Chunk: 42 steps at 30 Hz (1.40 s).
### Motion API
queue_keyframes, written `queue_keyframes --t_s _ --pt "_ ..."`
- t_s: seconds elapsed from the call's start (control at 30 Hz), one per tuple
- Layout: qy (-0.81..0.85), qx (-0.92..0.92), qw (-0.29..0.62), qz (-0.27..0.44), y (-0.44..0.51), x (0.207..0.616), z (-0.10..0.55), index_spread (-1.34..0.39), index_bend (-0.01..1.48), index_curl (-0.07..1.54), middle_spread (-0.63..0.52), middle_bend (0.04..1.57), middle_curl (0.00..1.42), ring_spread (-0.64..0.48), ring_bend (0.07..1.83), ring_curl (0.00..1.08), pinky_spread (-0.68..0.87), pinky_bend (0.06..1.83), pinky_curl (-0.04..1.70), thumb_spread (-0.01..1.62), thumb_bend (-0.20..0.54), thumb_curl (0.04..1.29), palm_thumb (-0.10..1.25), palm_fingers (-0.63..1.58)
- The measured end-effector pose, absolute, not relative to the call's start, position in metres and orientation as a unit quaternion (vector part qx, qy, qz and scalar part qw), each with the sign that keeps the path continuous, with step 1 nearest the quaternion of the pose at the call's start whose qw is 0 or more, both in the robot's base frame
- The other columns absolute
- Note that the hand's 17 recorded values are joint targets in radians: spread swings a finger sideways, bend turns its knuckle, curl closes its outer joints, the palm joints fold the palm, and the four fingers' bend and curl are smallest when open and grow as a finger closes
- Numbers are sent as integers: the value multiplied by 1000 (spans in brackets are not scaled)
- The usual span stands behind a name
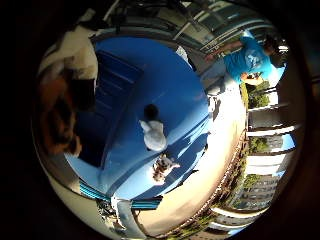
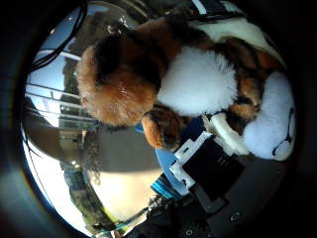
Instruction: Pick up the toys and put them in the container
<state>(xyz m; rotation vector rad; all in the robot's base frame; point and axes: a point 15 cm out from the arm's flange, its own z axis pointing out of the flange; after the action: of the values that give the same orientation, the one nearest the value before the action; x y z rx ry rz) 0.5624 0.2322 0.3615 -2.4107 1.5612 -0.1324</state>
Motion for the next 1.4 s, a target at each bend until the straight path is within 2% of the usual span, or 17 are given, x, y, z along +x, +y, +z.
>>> queue_keyframes --t_s 0.13,0.27,0.37,0.43,0.47,0.5,0.53,0.57,0.6,0.63,0.67,0.73,0.83,0.93,1.2,1.3,1.4 --pt "556 -816 149 -50 263 590 317 -853 1366 -20 -304 1245 1266 -123 1600 848 118 1696 805 1048 -17 887 964 742" --pt "570 -808 143 -45 269 601 281 -853 1346 -30 -300 1250 1261 -122 1616 845 119 1707 813 1042 -37 865 901 714" --pt "580 -800 147 -46 268 609 271 -769 1394 4 -286 1196 1211 -91 1565 808 135 1627 799 1042 -49 816 832 709" --pt "584 -797 143 -45 261 611 267 -659 1347 6 -258 1100 1132 -17 1446 739 183 1557 758 1037 -57 781 775 673" --pt "584 -798 141 -44 260 611 267 -601 1276 -3 -245 1051 1090 12 1406 725 206 1539 755 1037 -55 763 751 593" --pt "584 -799 139 -43 259 610 266 -559 1191 -26 -236 978 1060 36 1354 709 223 1545 752 1038 -54 755 739 410" --pt "583 -800 134 -40 257 608 264 -488 1104 0 -201 764 978 85 1240 693 262 1508 761 1036 -58 735 710 -29" --pt "583 -801 128 -36 253 606 263 -461 1086 15 -181 706 943 107 1192 687 276 1497 772 1037 -55 725 702 -122" --pt "580 -804 126 -36 252 606 263 -422 1019 8 -139 589 862 148 1042 608 309 1426 719 1040 -50 705 689 -246" --pt "574 -808 125 -37 250 606 263 -410 954 7 -102 502 795 181 933 535 337 1353 661 1037 -51 686 672 -273" --pt "568 -812 125 -38 248 606 265 -404 917 7 -86 456 763 193 890 506 351 1336 643 1040 -52 676 662 -271" --pt "562 -816 127 -42 244 608 270 -408 733 7 -19 298 644 247 740 408 401 1226 562 1050 -45 629 640 -234" --pt "561 -816 130 -46 230 612 276 -413 580 16 26 204 564 278 651 361 439 1153 513 1056 -42 586 625 -173" --pt "561 -816 129 -48 207 600 314 -416 502 24 45 177 529 291 613 343 457 1118 489 1059 -42 563 616 -137" --pt "548 -836 39 2 90 503 396 -350 272 91 93 160 413 299 511 306 488 929 382 1072 -36 480 599 -60" --pt "541 -841 -5 6 20 464 423 -342 232 110 94 162 395 296 495 303 486 894 360 1075 -35 462 598 -47" --pt "543 -839 -19 0 -37 442 440 -336 195 134 95 164 375 293 472 298 486 862 339 1079 -33 447 595 -33"
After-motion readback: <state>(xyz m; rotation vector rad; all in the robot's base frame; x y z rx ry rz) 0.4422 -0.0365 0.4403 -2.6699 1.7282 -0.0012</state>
